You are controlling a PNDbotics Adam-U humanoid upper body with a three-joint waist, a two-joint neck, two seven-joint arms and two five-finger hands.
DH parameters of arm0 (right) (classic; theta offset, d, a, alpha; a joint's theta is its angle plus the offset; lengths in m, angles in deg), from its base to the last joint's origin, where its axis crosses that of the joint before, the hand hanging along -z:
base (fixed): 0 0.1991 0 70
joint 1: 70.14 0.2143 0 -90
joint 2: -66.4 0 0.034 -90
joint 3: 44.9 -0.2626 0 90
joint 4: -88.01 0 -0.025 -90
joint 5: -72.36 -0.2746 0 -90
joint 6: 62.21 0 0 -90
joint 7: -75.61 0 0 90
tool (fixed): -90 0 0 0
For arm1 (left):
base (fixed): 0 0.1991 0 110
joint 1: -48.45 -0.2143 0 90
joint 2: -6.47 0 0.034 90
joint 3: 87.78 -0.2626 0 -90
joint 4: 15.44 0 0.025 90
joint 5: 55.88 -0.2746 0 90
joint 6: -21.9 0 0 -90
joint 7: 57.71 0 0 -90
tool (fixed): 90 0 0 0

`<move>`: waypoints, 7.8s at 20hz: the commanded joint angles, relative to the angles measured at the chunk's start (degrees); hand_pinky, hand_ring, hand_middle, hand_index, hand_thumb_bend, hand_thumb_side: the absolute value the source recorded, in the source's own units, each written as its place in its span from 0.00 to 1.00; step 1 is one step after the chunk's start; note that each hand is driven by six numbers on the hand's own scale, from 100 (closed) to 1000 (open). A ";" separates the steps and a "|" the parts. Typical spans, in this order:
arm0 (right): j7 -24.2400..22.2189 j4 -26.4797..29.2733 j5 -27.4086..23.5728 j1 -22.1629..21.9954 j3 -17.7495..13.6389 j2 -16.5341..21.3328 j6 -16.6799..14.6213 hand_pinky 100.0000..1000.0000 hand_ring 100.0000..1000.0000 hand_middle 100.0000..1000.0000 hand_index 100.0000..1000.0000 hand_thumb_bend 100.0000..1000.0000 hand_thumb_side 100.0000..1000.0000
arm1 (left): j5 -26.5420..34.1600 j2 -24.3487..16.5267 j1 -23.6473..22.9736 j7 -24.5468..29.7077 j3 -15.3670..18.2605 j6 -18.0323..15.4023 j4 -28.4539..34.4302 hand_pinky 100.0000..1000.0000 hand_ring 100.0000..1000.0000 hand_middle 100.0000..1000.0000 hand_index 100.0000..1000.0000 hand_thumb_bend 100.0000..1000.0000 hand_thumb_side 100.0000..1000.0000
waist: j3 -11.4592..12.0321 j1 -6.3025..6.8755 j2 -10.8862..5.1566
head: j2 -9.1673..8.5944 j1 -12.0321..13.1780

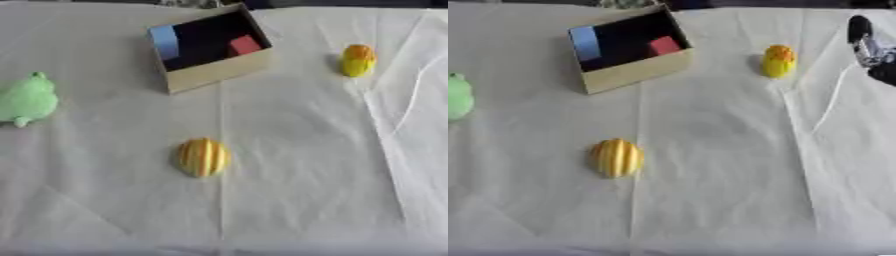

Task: Pick up objects on the table and place them in the box.

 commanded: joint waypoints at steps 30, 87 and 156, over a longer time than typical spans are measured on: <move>-17.89 -3.88 16.88 10.98 5.94 4.75 7.31 0.86 0.81 0.82 0.91 0.30 0.00 | 0.69 -1.64 0.87 1.47 -0.31 0.73 1.02 0.77 0.71 0.53 0.78 0.00 0.54 | 0.73 -1.55 0.09 | 0.22 -1.49; -11.14 -22.16 25.81 16.88 4.36 0.09 13.30 0.85 0.83 0.84 0.92 0.25 0.00 | 0.67 -0.95 3.27 3.55 -0.69 0.21 1.02 0.78 0.71 0.53 0.77 0.00 0.53 | 7.17 -2.77 7.85 | -0.92 -7.99; -25.18 -14.99 12.44 42.54 24.07 -7.68 6.33 0.85 0.68 0.60 0.74 0.00 0.00 | 3.86 0.35 7.11 6.75 -3.19 1.66 1.02 0.78 0.71 0.53 0.77 0.00 0.54 | 12.53 -5.34 4.24 | -1.11 -16.04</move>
